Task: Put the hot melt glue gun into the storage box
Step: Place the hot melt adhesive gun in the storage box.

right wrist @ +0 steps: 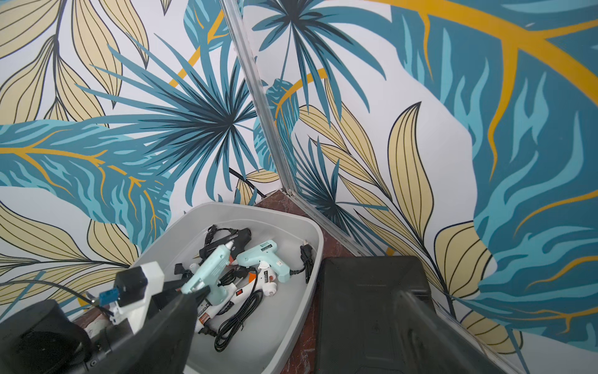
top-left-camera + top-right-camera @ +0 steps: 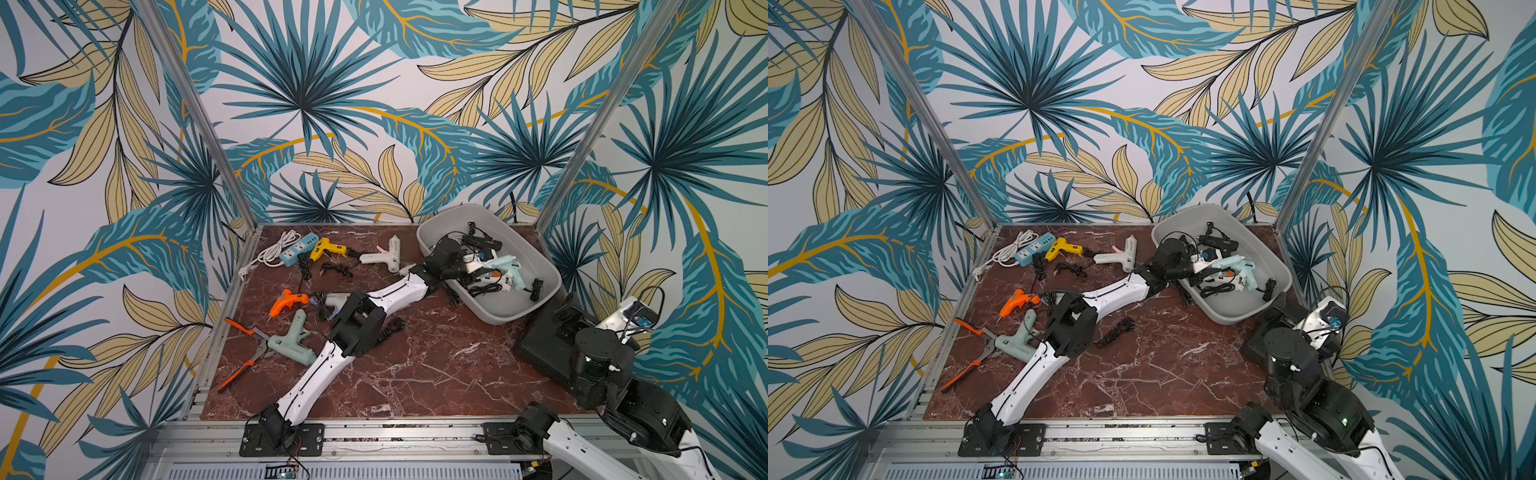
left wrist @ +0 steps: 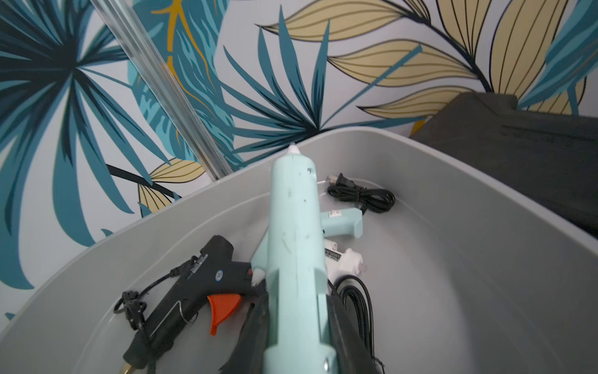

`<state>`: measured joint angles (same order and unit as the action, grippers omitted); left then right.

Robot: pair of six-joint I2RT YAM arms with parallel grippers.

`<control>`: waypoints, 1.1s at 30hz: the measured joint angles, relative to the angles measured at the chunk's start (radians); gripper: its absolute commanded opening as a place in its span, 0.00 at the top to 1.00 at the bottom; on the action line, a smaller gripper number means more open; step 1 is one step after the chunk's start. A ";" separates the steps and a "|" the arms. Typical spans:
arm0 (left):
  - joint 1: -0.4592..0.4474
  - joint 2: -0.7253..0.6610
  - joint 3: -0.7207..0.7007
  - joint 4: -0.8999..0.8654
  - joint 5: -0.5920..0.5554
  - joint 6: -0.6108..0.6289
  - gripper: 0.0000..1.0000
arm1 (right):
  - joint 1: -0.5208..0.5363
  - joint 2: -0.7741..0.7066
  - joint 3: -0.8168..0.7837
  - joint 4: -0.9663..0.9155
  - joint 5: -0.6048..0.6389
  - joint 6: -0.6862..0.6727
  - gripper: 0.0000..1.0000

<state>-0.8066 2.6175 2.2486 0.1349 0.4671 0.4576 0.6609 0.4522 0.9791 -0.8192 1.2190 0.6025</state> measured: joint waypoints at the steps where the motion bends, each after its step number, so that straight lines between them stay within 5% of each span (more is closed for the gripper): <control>1: -0.006 -0.002 0.000 -0.008 -0.013 0.025 0.98 | 0.000 -0.004 0.001 -0.004 0.000 0.000 0.00; 12: -0.068 -0.013 0.035 -0.133 -0.166 0.249 0.90 | 0.000 -0.006 0.001 -0.029 -0.016 0.011 0.01; 19: -0.097 0.009 0.064 -0.162 -0.219 0.328 0.64 | 0.000 -0.006 0.001 -0.035 -0.029 0.012 0.00; 25: -0.120 0.024 0.081 -0.177 -0.248 0.374 0.52 | 0.000 -0.006 -0.001 -0.040 -0.034 0.019 0.00; 33: -0.136 0.025 0.082 -0.179 -0.262 0.390 0.50 | 0.000 -0.004 -0.003 -0.041 -0.034 0.026 0.01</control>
<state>-0.9424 2.6427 2.3306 -0.0441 0.2054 0.8474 0.6609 0.4480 0.9764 -0.8604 1.1847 0.6289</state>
